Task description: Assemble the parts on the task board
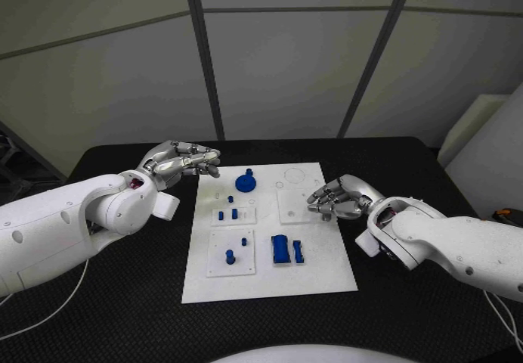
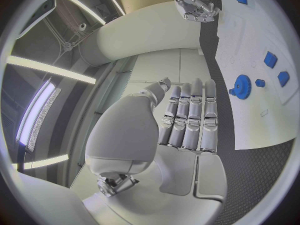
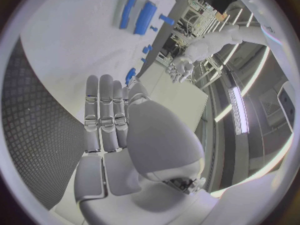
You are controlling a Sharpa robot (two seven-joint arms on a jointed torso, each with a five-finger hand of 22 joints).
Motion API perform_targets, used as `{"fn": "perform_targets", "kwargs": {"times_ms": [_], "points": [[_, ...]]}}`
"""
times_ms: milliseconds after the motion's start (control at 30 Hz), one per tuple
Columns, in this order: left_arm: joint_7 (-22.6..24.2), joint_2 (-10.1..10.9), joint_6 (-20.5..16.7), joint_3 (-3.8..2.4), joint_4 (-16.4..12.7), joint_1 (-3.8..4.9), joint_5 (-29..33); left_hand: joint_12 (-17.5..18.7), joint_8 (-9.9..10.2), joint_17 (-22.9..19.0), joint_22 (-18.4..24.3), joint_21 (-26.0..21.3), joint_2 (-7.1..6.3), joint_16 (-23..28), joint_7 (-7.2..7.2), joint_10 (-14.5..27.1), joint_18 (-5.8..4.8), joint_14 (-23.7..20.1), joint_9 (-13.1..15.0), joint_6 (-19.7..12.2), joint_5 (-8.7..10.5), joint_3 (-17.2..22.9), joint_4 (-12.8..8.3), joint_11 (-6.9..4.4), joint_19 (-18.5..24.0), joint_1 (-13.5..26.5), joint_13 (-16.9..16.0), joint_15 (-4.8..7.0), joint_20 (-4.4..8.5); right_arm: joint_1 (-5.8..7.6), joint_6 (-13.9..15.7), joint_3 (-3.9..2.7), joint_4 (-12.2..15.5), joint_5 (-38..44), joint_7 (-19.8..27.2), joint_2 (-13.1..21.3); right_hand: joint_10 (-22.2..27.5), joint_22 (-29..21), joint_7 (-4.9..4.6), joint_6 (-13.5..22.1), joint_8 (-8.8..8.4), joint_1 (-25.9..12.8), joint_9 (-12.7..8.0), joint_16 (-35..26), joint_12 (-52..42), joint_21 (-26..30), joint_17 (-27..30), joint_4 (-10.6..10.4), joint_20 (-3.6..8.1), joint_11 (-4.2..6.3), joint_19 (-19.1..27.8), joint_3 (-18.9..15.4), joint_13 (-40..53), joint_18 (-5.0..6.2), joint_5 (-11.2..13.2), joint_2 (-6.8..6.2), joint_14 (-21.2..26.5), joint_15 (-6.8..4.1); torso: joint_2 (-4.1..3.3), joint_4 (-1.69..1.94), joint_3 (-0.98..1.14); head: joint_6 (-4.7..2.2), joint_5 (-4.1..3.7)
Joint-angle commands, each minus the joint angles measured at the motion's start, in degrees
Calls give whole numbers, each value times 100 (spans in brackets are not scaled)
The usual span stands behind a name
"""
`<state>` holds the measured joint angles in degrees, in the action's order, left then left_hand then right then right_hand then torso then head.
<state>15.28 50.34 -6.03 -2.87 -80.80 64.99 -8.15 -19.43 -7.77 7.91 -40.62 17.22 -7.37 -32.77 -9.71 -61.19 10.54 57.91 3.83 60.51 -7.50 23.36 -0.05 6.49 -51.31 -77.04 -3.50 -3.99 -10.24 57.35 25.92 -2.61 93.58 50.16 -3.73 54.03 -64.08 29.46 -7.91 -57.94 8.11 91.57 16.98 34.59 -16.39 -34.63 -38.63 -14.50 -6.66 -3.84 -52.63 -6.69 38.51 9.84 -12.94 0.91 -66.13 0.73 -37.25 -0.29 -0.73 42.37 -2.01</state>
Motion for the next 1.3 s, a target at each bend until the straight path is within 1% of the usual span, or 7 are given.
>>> {"fn": "perform_targets", "kwargs": {"times_ms": [33, 233, 700, 733, 967, 1000, 1300], "points": [[723, -168, -340, 0, 268, -49, 378, 313, 78, -184, 314, -403, -62, 616, 39, -173, -47, -7, -6, 32, 17, 88, 55, 11, 298, 88, 4, -97, -123, 71, -130, -8, -664, -2119, 1662, -322, -140, -404, -87, -40, -173, 286, -169, -1054, 625, 674, 724, -76, -232, -132, 446, 132, -954, -98, 113, -3, 530, 224, 212, -37, -61, -210, -21], [1159, -552, -771, -2, 892, -181, 923, 1114, 327, -423, 1080, -1188, -161, 1756, 27, -352, 7, -18, -5, -21, 28, 13, 149, 126, 685, 157, -2, -283, -398, 113, -432, -132, -1962, -2911, 2294, -1156, -236, -1017, -192, -77, -453, 144, -523, -2399, 1278, 1508, 1890, -172, -567, -280, 430, 175, -2432, 60, 235, -16, 503, 505, 368, -105, -101, -545, 0], [1537, -1280, -1393, -20, 1749, -395, 1443, 1602, 426, -433, 2538, -1418, 33, 2928, 251, 819, -155, -853, -21, -610, 3, -1534, 390, 328, 2397, 176, -3, -752, -651, 121, -852, -232, -3500, -3527, 2736, -2280, 651, -1994, -77, 451, -458, -633, -1309, -3109, 1299, 2786, 3354, 366, -933, -571, 478, 57, -3497, 65, 320, 70, 1022, 758, 511, -90, -39, -683, 109], [1252, -1235, -1096, -13, 1711, -391, 1205, 1943, 777, -791, 2979, -1722, 217, 3277, 462, 2378, -401, -2316, -383, -2219, 225, -1741, 5, 42, 3199, 2442, 350, -404, -145, 113, -605, -225, -3432, -3176, 2424, -2249, 2338, -2251, 185, 2029, -811, -3155, -1698, -3459, 1639, 2955, 3863, 663, -424, -289, 1914, 242, -3851, -296, 620, -91, 2687, 514, 491, -92, -59, -651, 86], [1279, -1145, -1462, 28, 1357, -403, 1152, 1943, 777, -791, 3239, -1722, 737, 3277, 971, 3258, -514, -3125, -383, -3115, 343, -1916, 5, -124, 3651, 3633, 350, -226, 121, 133, -315, -167, -3065, -3396, 2535, -2092, 3288, -2433, 316, 2897, -811, -4538, -1698, -3459, 1639, 3463, 3863, 873, -201, -135, 2665, 669, -3851, -389, 763, -91, 3575, 377, 596, 17, 61, -786, 190], [1286, -1121, -1559, 38, 1262, -406, 1138, 1943, 777, -791, 3270, -1722, 737, 3277, 971, 3363, -1054, -3222, -383, -3221, 750, -1932, 5, -144, 3705, 3781, 350, -203, 154, 138, -238, -152, -2968, -3455, 2565, -2050, 3408, -2453, 334, 3009, -811, -4715, -1698, -3459, 1639, 3463, 3863, 891, -167, -115, 2765, 669, -3851, -395, 785, -91, 3692, 360, 604, 25, 70, -795, 197], [1383, -794, -2883, 185, -20, -451, 948, 1943, 777, -791, 3511, -1722, 737, 3277, 971, 4197, -1054, -4001, -383, -4078, 750, -2336, 5, -649, 4128, 4969, 350, -20, 425, 213, 844, 66, -1597, -4276, 2979, -1463, 4301, -2946, 791, 3838, -811, -6035, -1698, -3459, 1639, 3463, 3863, 1450, 79, 384, 3511, 669, -3851, -519, 1294, -91, 4563, -73, 607, 29, 73, -799, 201]]}}
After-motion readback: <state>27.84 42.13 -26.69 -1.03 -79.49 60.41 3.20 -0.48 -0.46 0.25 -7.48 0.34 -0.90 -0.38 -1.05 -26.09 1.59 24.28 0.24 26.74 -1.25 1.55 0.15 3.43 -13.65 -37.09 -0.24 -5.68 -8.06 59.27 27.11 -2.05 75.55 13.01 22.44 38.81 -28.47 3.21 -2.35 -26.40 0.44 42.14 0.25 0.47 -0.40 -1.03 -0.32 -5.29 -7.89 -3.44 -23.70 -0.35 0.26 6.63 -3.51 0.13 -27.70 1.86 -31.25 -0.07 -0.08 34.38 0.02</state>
